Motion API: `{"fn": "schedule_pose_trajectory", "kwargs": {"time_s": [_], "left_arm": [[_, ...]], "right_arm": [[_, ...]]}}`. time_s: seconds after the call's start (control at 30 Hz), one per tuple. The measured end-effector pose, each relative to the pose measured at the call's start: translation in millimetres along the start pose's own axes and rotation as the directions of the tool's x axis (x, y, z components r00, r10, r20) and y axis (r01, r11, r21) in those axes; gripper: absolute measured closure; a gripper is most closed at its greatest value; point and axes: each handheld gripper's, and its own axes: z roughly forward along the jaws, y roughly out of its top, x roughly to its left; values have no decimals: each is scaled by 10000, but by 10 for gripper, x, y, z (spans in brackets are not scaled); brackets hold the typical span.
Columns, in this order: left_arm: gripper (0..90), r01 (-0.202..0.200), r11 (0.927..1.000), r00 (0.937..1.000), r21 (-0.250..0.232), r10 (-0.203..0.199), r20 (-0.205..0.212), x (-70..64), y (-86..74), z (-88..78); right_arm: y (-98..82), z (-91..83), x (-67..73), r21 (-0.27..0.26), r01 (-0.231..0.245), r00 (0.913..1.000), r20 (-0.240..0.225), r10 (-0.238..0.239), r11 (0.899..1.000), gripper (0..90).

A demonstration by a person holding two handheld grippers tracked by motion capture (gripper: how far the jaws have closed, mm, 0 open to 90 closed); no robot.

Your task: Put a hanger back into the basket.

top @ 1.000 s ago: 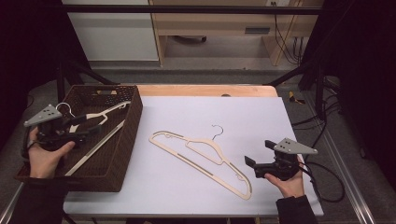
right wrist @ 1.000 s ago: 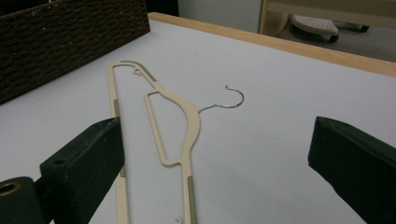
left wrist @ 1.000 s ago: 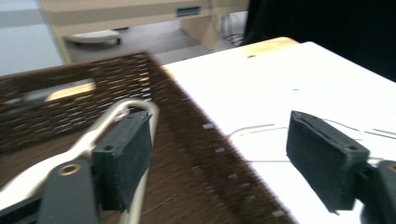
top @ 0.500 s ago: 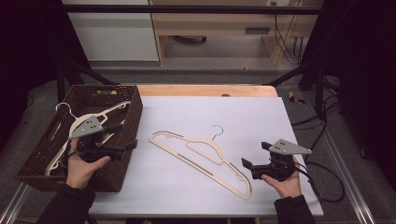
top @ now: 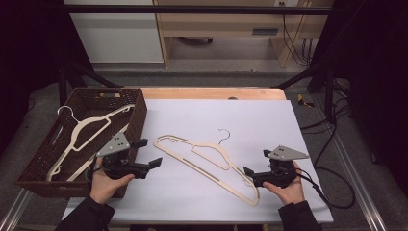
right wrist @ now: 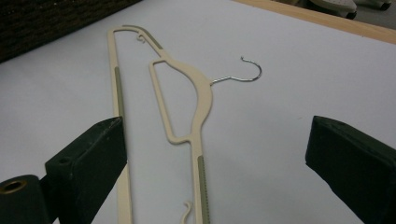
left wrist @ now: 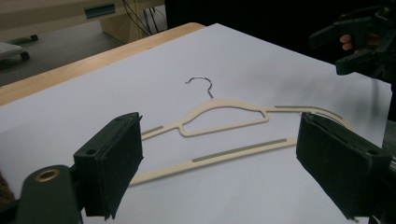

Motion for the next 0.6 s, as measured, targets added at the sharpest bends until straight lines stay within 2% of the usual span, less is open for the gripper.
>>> {"fn": "schedule_pose_trajectory", "kwargs": {"time_s": [0.17,0.27,0.3,0.47,0.53,0.6], "left_arm": [[145,-143,9991,9998,398,137,153,-61,-60,104],[146,-136,9977,9997,662,122,227,-89,-115,187],[146,-136,9977,9997,662,122,227,-89,-115,187],[147,-136,9956,9995,931,110,281,-103,-174,265],[148,-93,9944,9996,1049,62,293,-104,-197,292],[148,-116,9926,9996,1211,83,281,-108,-222,328]], "right_arm": [[-33,73,27,243,31,9999,-103,-28,9997,78],[-75,164,58,731,87,9999,-142,-77,9973,96],[-75,164,58,731,87,9999,-142,-77,9973,96],[-138,293,81,1433,154,9998,-171,-131,9896,172],[-160,333,99,1733,73,9998,-195,-40,9848,224],[-183,381,102,1859,194,9997,-171,-165,9824,271]]}}
